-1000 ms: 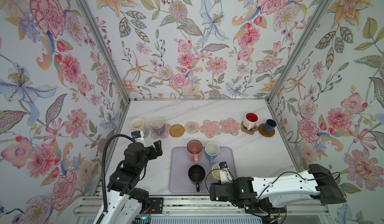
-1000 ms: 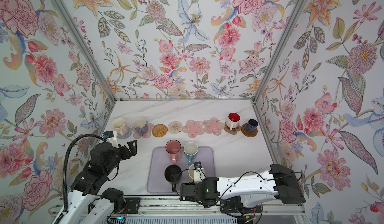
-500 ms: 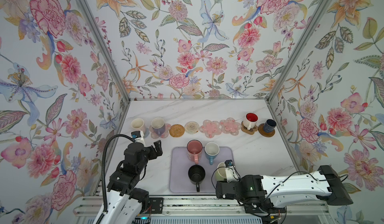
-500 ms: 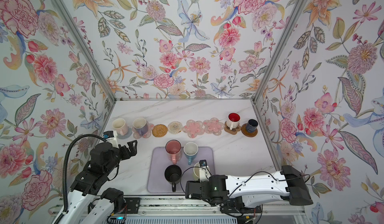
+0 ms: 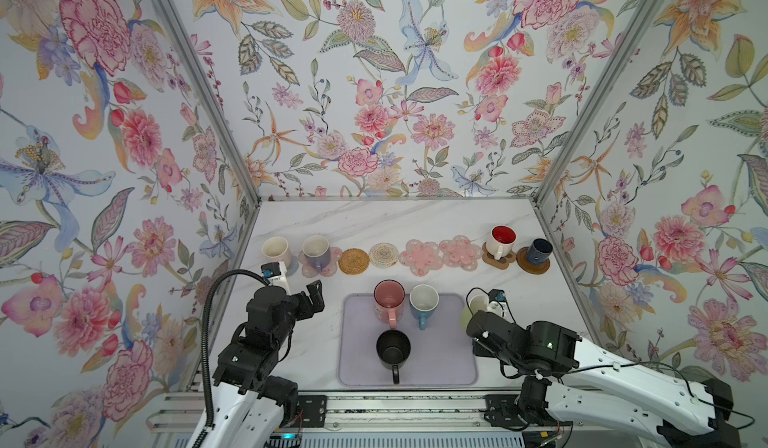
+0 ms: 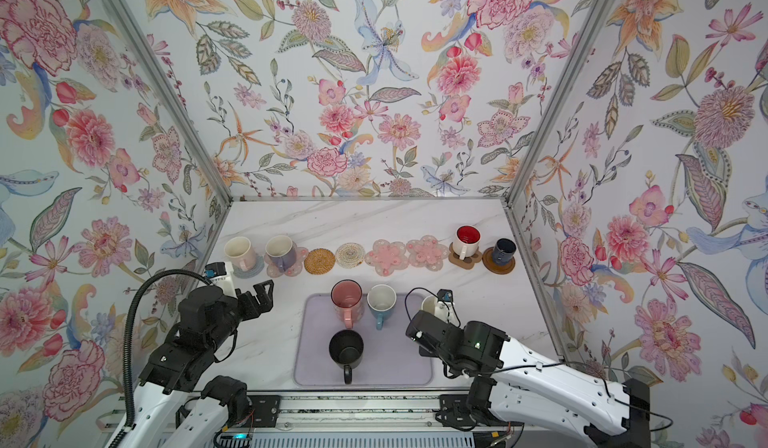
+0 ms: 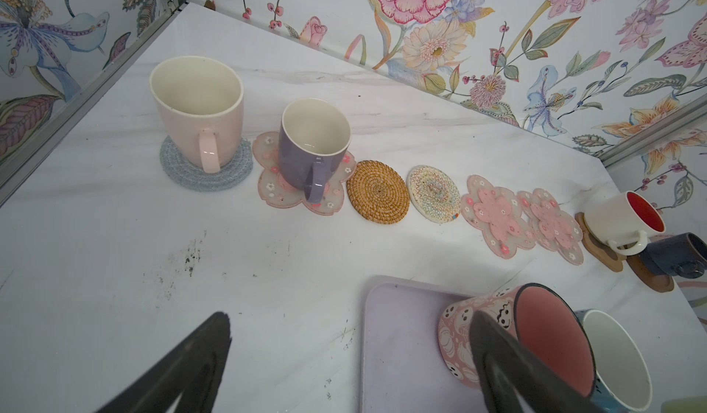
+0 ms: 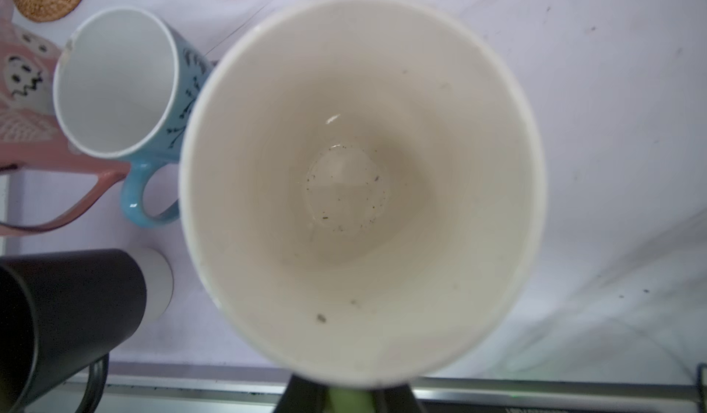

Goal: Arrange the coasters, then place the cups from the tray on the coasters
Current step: 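Lift the green-handled mug off the tray with the right gripper, then carry the green-handled mug over the pink flower coaster beside the paw-print coaster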

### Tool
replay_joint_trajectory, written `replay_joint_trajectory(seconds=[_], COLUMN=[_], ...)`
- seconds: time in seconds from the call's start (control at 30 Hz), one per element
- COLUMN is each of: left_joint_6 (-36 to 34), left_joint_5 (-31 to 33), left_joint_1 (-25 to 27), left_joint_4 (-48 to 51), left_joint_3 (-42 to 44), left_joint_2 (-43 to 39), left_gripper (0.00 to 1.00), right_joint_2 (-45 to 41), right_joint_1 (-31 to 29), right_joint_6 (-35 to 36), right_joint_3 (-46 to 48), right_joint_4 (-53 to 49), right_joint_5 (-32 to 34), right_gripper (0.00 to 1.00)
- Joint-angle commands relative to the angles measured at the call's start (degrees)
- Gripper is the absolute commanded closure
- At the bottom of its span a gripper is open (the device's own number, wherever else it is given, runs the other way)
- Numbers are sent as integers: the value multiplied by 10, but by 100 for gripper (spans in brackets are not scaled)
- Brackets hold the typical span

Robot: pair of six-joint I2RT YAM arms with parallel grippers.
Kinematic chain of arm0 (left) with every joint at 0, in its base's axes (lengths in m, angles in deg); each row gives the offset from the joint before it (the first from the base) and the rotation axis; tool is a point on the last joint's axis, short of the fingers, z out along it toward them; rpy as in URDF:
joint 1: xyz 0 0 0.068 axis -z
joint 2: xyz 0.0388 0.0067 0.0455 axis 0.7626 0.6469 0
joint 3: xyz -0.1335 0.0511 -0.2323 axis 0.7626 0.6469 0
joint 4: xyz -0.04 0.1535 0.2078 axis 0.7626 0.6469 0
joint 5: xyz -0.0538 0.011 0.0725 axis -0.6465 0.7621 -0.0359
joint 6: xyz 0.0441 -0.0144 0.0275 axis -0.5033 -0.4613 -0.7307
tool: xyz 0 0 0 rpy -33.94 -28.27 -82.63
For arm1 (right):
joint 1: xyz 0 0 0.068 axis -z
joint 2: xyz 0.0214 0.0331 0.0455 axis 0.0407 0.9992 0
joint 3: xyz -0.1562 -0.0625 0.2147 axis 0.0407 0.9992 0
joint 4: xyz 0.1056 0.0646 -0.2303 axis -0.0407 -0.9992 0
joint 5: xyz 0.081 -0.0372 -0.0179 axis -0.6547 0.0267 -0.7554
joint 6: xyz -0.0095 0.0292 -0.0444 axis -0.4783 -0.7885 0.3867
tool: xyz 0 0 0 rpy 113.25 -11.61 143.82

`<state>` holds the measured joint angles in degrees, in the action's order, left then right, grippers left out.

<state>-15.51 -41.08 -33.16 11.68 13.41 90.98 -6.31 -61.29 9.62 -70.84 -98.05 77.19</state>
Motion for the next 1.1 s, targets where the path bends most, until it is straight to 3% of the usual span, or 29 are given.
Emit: replay_joint_trajectory(seconds=[0.0, 0.17, 0.47, 0.77, 1.07], left_joint_6=[3, 4, 4, 4, 4], left_joint_5=[10, 11, 11, 15, 16], left_joint_1=[7, 7, 8, 8, 9], left_joint_4=[-9, -9, -9, -9, -9], left_joint_3=[11, 11, 11, 11, 12], left_joint_2=[-6, -6, -4, -5, -11], left_gripper=[1, 1, 1, 1, 1], right_joint_2=[3, 54, 191, 299, 400], right_joint_1=[82, 205, 337, 402, 429], right_joint_6=[149, 261, 368, 420, 443], right_joint_3=[-57, -97, -160, -212, -269], right_joint_4=[20, 93, 200, 264, 291], right_joint_5=[-9, -81, -145, -166, -182], right_gripper=[100, 100, 100, 100, 100])
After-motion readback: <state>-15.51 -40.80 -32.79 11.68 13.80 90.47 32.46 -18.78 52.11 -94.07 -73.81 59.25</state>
